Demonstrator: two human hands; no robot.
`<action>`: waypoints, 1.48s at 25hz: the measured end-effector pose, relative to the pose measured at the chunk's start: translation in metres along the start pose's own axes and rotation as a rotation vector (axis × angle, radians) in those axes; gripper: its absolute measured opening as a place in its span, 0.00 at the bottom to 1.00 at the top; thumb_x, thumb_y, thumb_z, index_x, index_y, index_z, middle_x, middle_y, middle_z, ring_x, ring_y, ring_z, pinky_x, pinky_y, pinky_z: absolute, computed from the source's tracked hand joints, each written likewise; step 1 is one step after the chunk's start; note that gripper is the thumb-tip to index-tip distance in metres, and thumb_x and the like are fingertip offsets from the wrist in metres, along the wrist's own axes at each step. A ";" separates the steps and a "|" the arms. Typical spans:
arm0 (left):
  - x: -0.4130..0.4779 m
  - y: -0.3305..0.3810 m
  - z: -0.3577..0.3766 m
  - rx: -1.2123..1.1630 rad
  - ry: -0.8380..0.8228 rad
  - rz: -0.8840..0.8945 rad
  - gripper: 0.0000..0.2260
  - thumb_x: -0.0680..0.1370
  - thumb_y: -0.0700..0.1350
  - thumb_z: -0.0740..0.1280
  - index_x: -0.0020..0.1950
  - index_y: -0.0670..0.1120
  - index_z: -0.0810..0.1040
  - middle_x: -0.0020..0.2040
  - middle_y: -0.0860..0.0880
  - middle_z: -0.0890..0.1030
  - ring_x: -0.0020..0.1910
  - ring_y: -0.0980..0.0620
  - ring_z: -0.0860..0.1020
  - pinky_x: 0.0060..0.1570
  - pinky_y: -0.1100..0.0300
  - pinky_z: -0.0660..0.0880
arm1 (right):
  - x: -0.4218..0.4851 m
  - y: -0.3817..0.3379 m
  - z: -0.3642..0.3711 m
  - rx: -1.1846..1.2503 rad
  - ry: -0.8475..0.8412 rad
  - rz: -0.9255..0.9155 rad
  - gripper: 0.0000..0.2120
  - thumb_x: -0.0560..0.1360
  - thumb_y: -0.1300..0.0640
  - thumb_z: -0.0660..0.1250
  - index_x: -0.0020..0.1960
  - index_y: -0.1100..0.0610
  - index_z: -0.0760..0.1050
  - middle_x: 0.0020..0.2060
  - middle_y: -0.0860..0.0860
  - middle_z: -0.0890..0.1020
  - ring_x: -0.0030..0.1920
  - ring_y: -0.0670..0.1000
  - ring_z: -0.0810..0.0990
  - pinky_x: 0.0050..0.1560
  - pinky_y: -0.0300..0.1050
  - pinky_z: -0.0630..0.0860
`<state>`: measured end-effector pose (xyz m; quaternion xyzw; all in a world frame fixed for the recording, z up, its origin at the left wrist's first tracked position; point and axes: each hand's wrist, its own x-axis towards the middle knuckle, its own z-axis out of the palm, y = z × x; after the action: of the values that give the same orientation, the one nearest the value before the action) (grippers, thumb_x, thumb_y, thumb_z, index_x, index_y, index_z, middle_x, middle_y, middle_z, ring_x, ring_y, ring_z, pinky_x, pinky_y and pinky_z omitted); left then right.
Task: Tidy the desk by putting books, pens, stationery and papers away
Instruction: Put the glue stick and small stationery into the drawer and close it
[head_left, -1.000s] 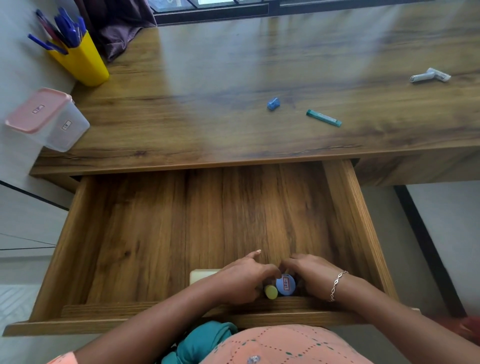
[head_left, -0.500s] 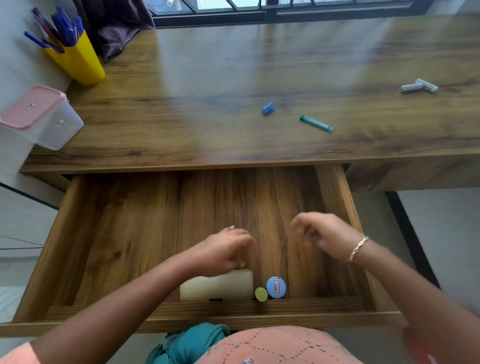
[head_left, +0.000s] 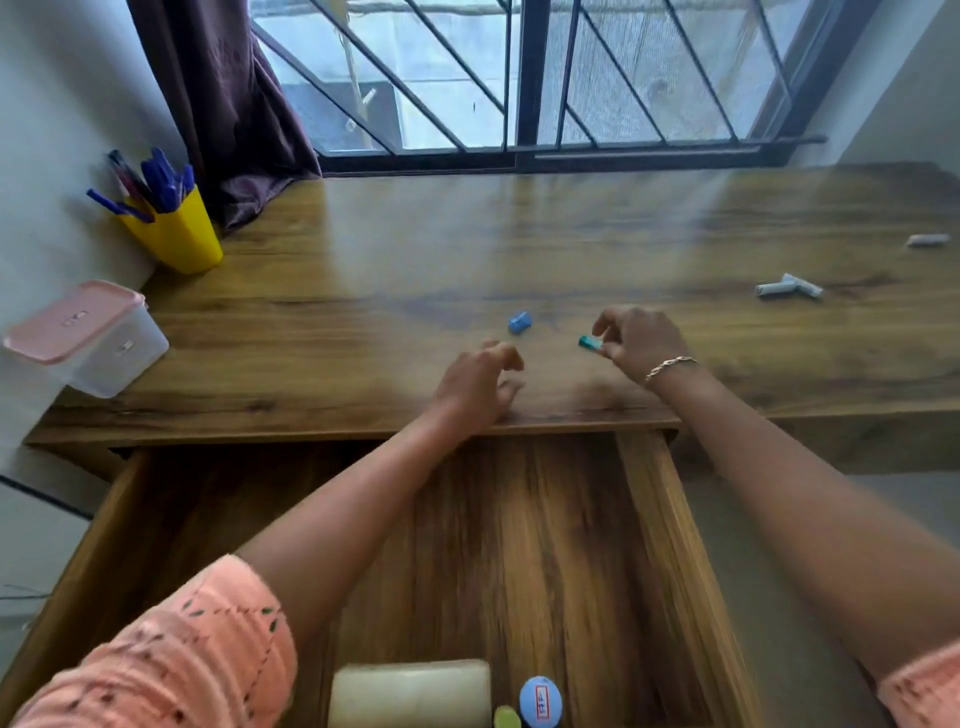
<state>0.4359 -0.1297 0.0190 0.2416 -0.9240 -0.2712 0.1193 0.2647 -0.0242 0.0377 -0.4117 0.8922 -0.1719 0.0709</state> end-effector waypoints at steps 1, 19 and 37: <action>0.013 -0.002 0.003 -0.012 0.041 -0.033 0.11 0.76 0.40 0.67 0.58 0.41 0.77 0.57 0.43 0.78 0.56 0.45 0.76 0.58 0.53 0.73 | 0.009 0.000 0.003 -0.043 -0.006 0.005 0.13 0.72 0.61 0.68 0.56 0.57 0.77 0.54 0.56 0.81 0.56 0.57 0.78 0.54 0.46 0.72; 0.090 -0.008 0.025 0.307 0.010 -0.072 0.14 0.77 0.36 0.57 0.60 0.43 0.76 0.61 0.39 0.74 0.61 0.40 0.73 0.56 0.56 0.69 | -0.021 -0.023 0.044 -0.364 0.017 -0.158 0.15 0.78 0.66 0.52 0.63 0.62 0.70 0.57 0.65 0.74 0.60 0.64 0.71 0.53 0.56 0.72; -0.176 -0.057 0.045 0.238 -0.531 0.069 0.14 0.77 0.40 0.63 0.62 0.46 0.74 0.59 0.49 0.75 0.58 0.51 0.73 0.56 0.58 0.73 | -0.162 -0.052 0.126 -0.012 -0.836 -0.259 0.12 0.71 0.67 0.67 0.54 0.59 0.78 0.51 0.53 0.83 0.52 0.52 0.81 0.55 0.43 0.76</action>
<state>0.5917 -0.0616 -0.0654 0.1428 -0.9560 -0.2102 -0.1467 0.4412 0.0359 -0.0629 -0.5546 0.7289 0.0073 0.4013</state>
